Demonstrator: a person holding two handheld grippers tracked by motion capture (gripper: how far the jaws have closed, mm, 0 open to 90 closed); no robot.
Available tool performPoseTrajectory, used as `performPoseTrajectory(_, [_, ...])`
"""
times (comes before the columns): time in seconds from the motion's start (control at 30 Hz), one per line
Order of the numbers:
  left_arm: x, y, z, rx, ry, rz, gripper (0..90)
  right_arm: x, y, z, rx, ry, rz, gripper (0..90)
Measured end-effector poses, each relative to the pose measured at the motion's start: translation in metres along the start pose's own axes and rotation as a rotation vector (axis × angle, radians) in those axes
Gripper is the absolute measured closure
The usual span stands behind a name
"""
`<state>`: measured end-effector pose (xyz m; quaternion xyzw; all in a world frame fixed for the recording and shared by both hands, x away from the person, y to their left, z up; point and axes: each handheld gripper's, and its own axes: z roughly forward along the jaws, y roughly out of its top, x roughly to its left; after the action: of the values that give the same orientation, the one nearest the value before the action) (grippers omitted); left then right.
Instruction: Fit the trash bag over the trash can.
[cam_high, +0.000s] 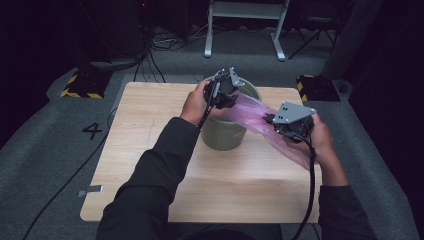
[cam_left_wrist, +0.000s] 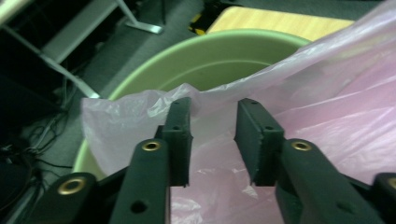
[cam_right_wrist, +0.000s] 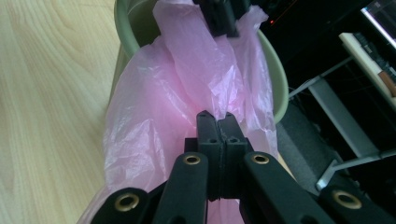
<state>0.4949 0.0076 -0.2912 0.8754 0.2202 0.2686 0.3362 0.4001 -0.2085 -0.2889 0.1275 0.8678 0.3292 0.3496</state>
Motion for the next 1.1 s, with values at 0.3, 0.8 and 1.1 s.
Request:
performPoseTrajectory(0.3, [-0.01,-0.001,0.006,0.045,-0.128,0.122,87.1,-0.006,0.006,-0.001,-0.029,-0.049,0.02,90.0])
performPoseTrajectory(0.8, [0.009,-0.023,-0.011,-0.035,-0.168,0.039,51.0,-0.022,0.032,0.044,0.002,-0.099,0.074,90.0])
performPoseTrajectory(1.1, [-0.008,-0.031,-0.032,-0.182,-0.208,0.025,29.9,-0.017,0.035,0.051,-0.009,-0.046,0.084,90.0])
